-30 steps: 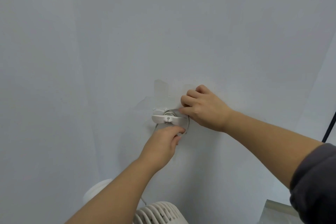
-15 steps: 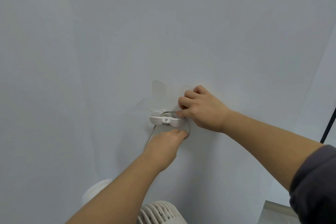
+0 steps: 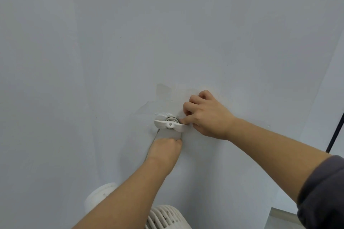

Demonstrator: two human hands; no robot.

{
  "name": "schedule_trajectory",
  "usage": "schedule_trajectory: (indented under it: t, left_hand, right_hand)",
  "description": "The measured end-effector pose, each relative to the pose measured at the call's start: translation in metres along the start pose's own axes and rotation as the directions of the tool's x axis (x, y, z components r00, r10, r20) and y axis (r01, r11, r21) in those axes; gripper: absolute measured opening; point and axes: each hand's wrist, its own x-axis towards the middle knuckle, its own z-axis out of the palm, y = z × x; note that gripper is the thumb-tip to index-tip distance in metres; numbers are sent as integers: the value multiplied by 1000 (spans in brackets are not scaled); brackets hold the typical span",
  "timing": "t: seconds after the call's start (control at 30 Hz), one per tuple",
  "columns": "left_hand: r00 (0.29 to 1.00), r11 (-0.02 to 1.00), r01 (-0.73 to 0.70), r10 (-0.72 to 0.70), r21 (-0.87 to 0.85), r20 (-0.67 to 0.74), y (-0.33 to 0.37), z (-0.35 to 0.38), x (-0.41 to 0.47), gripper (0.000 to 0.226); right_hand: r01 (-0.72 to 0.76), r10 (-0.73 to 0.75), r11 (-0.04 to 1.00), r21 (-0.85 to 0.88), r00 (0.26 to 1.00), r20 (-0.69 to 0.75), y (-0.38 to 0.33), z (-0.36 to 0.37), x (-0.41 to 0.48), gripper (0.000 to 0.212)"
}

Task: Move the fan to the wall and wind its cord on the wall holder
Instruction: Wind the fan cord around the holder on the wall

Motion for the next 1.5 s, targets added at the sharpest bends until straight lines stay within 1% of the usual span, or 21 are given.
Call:
schedule_trajectory:
  t: [0.17, 0.27, 0.37, 0.47, 0.53, 0.57, 0.6, 0.67, 0.77, 0.87, 0.97, 1.03, 1.1, 1.17, 1.23, 1.3, 1.37, 1.5]
  left_hand:
    - [992, 991, 126, -125, -35, 17, -13, 9, -1, 40]
    - [972, 967, 234, -233, -102, 20, -21, 12, -5, 32]
    - [932, 911, 361, -363, -198, 26, -28, 16, -8, 21]
    - [887, 834, 450, -458, -318, 53, -34, 21, -7, 16]
    - [867, 788, 473, -495, -394, 53, -36, 23, -5, 16]
    - [856, 761, 482, -514, -435, 50, -37, 24, -5, 17]
    - [843, 732, 490, -535, -473, 46, -38, 26, -5, 19]
    - [816, 679, 502, -577, -536, 33, -42, 29, -5, 25]
    - [788, 638, 505, -615, -582, 10, -48, 33, -5, 29]
    - [769, 609, 515, -639, -603, 10, -49, 35, -2, 29]
    - [736, 565, 528, -677, -634, 10, -50, 34, 4, 30]
    - [707, 519, 524, -707, -675, 5, -52, 32, 6, 32]
    - [680, 455, 482, -733, -749, -7, -53, 31, 9, 32]
    - [657, 397, 395, -753, -828, -47, -55, 31, 11, 31]
    - [635, 363, 305, -767, -880, -96, -54, 29, 13, 28]
    - [620, 354, 240, -772, -904, -138, -52, 25, 13, 26]
    - [620, 362, 173, -762, -916, -185, -51, 22, 11, 25]
    - [657, 377, 40, -708, -925, -260, -51, 16, 2, 22]
  right_hand:
    - [-71, 71, 996, 47, 997, 6, -3, -2, 0, 27]
    - [-145, 144, 988, 52, 989, 14, -11, -2, 3, 35]
    - [-200, 198, 978, 66, 980, 37, -23, -1, 9, 39]
    - [-227, 222, 973, 41, 970, 103, -32, -4, 18, 34]
    - [-207, 196, 977, 50, 967, 165, -37, -9, 24, 30]
    - [-191, 171, 978, 87, 965, 197, -40, -9, 27, 28]
    - [-204, 168, 969, 139, 958, 234, -43, -9, 30, 26]
    - [-289, 218, 932, 219, 929, 299, -47, -7, 35, 26]
    - [-365, 276, 889, 275, 909, 313, -49, -4, 38, 26]
    - [-377, 275, 874, 306, 903, 330, -49, -4, 37, 28]
    - [-391, 276, 864, 318, 894, 353, -48, -6, 42, 25]
    - [-395, 276, 864, 313, 891, 361, -49, -8, 44, 22]
    - [-396, 280, 865, 309, 890, 359, -50, -9, 44, 21]
    - [-397, 278, 864, 311, 890, 363, -51, -9, 42, 22]
    - [-406, 282, 858, 315, 885, 371, -51, -11, 41, 22]
    - [-413, 288, 853, 318, 882, 373, -51, -14, 42, 22]
    - [-418, 291, 849, 324, 880, 375, -51, -15, 42, 23]
    - [-436, 305, 839, 326, 873, 382, -52, -13, 43, 24]
